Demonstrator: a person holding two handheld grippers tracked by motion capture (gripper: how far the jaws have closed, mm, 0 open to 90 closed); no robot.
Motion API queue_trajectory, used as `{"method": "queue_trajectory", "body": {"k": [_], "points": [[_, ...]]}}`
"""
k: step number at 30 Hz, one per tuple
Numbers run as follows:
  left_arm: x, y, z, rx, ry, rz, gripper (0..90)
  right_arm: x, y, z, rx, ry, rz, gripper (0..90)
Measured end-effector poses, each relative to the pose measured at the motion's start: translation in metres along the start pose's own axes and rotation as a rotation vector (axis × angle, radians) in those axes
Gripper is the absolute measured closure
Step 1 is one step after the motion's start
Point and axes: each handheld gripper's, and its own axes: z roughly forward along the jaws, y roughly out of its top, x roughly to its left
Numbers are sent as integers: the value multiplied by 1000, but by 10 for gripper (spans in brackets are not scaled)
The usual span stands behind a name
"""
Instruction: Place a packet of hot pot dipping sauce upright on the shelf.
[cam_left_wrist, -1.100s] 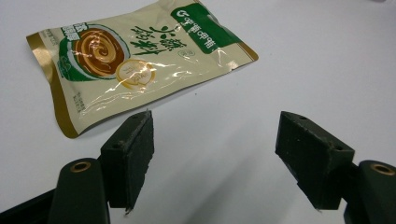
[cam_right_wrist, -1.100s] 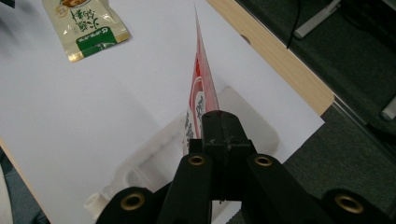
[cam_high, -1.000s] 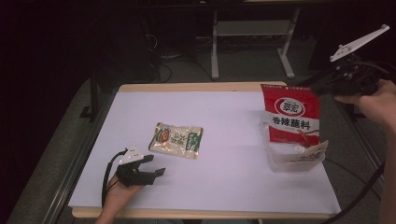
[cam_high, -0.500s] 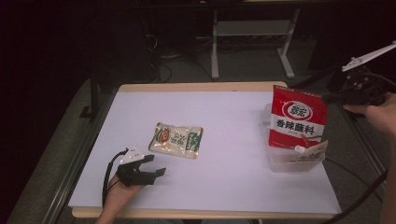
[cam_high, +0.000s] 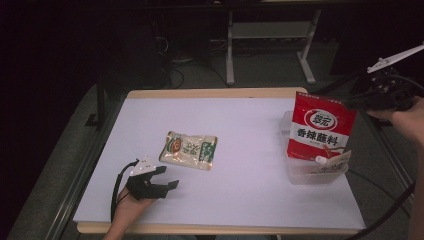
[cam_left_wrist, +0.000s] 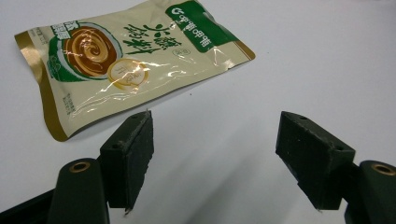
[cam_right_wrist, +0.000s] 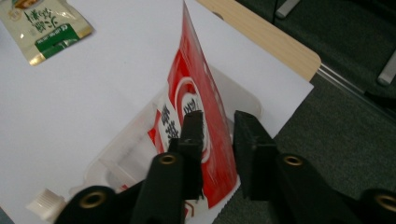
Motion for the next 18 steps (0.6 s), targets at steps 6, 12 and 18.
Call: {"method": "queue_trajectory", "body": {"k": [6, 12, 18], "points": [[1, 1, -3, -3, 2, -5, 274, 18, 20, 1, -25, 29, -56, 673], [2, 1, -5, -7, 7, -3, 274, 35, 35, 14, -9, 61, -102, 655], [5, 0, -7, -9, 12, -2, 274, 46, 44, 25, -13, 98, -122, 638]]}}
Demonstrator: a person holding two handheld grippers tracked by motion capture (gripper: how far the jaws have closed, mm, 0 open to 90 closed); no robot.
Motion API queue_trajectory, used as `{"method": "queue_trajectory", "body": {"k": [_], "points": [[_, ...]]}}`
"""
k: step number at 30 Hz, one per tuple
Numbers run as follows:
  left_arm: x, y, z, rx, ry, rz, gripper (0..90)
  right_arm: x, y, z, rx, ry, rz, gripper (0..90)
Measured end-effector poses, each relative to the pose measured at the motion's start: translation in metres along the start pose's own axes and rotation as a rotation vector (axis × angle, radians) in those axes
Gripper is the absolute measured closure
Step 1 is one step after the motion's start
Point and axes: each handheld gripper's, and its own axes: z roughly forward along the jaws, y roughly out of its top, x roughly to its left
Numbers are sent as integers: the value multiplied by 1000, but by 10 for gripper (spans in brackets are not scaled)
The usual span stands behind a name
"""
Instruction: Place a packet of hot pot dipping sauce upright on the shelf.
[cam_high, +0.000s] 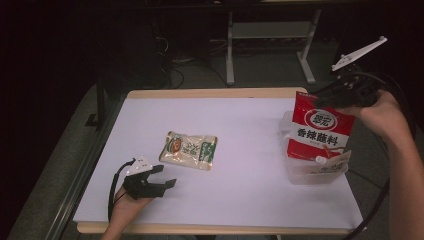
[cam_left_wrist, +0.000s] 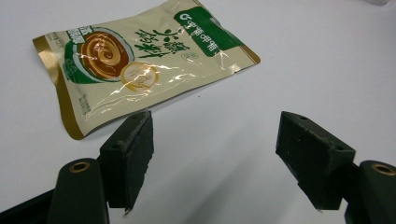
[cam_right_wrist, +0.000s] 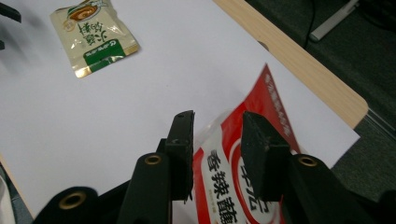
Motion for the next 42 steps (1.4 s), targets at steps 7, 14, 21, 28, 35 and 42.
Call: {"method": "queue_trajectory", "body": {"k": [7, 14, 21, 28, 35, 42], "points": [[0, 0, -1, -5, 1, -8, 274, 21, 17, 14, 13, 36, -35, 604], [2, 0, -2, -4, 6, -7, 274, 42, 33, 35, 19, 82, -78, 576], [4, 0, -4, -7, 12, -15, 274, 59, 44, 59, 22, 134, -100, 549], [8, 0, -5, -13, 23, -14, 274, 81, 58, 84, 27, 183, -135, 522], [10, -1, -6, -18, 32, -21, 274, 100, 71, 112, 48, 229, -150, 493], [12, -1, -7, -23, 40, -18, 274, 117, 82, 142, 68, 257, -163, 469]]}}
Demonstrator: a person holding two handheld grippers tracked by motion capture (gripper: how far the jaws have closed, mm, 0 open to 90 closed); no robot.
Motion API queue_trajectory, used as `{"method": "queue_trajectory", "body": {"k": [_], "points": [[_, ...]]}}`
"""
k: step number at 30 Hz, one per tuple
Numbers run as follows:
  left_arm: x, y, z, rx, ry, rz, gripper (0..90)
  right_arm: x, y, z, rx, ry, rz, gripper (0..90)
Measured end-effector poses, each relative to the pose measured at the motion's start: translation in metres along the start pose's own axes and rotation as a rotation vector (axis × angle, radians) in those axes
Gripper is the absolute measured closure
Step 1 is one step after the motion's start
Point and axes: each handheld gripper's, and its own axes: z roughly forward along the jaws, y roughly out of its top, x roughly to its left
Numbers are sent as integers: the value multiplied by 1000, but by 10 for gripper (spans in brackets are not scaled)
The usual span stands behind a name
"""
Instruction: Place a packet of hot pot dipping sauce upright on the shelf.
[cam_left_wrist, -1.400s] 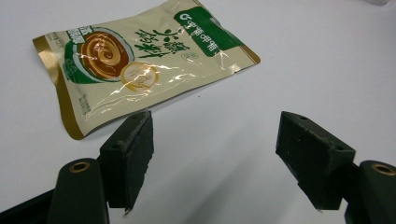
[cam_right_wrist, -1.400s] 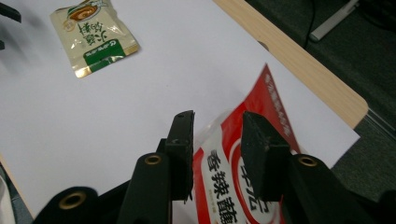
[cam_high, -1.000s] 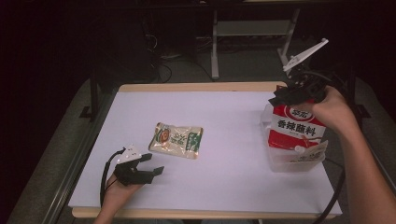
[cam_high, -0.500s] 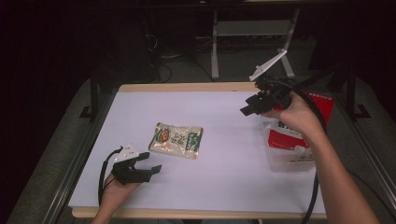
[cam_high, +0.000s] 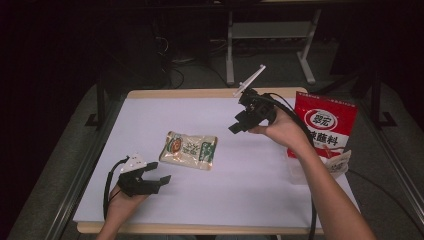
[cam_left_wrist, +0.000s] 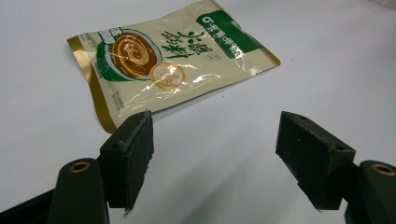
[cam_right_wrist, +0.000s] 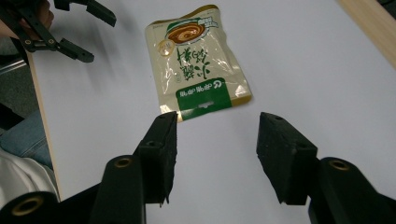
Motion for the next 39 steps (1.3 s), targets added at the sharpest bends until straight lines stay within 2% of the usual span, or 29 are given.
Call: {"method": "queue_trajectory", "body": {"k": [11, 19, 23, 27, 37, 39], "points": [[3, -1, -2, 4, 10, -3, 269, 2, 13, 42, 18, 40, -16, 435], [3, -2, -3, 0, 12, -13, 266, 0, 16, 65, 17, 67, 1, 418], [4, -2, -3, 5, 14, -8, 266, -1, 20, 76, 33, 70, 7, 400], [5, -3, -3, 3, 18, -7, 266, -3, 22, 87, 23, 83, 18, 394], [6, -3, -3, 6, 16, -20, 266, -7, 26, 114, 39, 79, 42, 349], [7, -3, -3, 8, 17, -3, 266, -9, 26, 120, 44, 64, 44, 332]]}}
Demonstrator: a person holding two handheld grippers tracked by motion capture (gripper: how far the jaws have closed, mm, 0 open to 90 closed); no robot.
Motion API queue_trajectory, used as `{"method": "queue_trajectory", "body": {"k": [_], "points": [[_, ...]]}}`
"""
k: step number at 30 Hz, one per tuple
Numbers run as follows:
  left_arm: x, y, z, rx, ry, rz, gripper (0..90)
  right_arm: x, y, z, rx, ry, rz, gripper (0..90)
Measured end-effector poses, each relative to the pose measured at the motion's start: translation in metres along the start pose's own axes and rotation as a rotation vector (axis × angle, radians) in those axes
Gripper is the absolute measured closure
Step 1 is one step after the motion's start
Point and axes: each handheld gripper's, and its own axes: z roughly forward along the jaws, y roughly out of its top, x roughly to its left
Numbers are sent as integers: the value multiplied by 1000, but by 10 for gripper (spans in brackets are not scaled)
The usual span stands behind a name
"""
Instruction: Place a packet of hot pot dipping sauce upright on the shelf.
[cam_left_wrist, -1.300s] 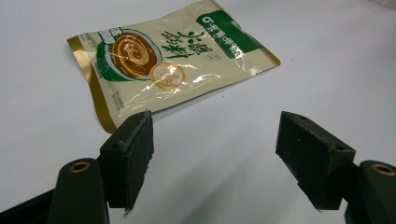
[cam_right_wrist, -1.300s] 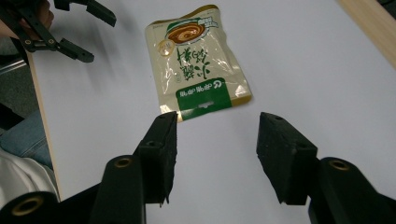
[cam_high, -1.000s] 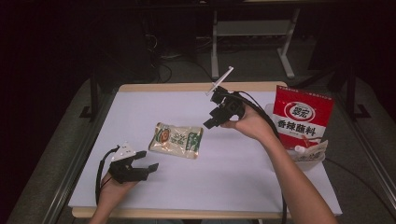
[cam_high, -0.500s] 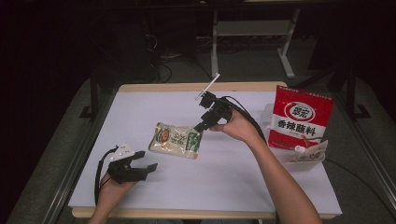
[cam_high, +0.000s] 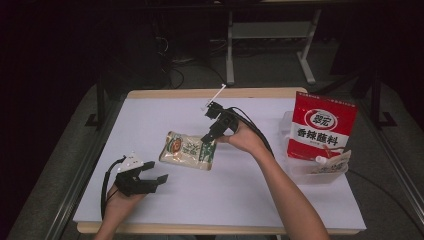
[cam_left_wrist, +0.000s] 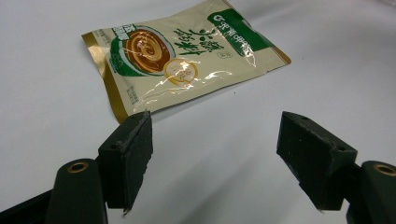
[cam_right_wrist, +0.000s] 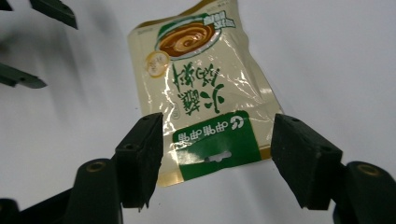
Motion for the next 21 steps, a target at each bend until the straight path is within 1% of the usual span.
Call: {"method": "queue_trajectory", "body": {"k": [1, 3, 4, 6, 9, 10, 14, 17, 21], "points": [[0, 0, 0, 0, 0, 0, 267, 0, 0, 3, 13, -3, 15, 323], [0, 0, 0, 0, 0, 2, 266, -2, 1, 7, 23, -13, 22, 318], [0, 0, 0, 0, -2, -7, 267, -3, 1, 10, 23, -15, 30, 315], [0, 0, 0, -3, -3, -6, 267, -6, 2, 15, 33, -26, 39, 313], [0, 0, 0, -9, -4, -17, 266, -10, 2, 24, 54, -29, 60, 297], [0, 0, 0, -7, -4, -14, 266, -12, 2, 27, 56, -28, 61, 298], [0, 0, -1, -7, -3, -12, 266, -17, 0, 38, 65, -26, 100, 292], [1, 0, -2, -6, -3, -17, 266, -22, -2, 48, 83, -32, 123, 279], [1, 0, -2, -8, -3, -13, 267, -26, -5, 56, 95, -43, 146, 274]]}}
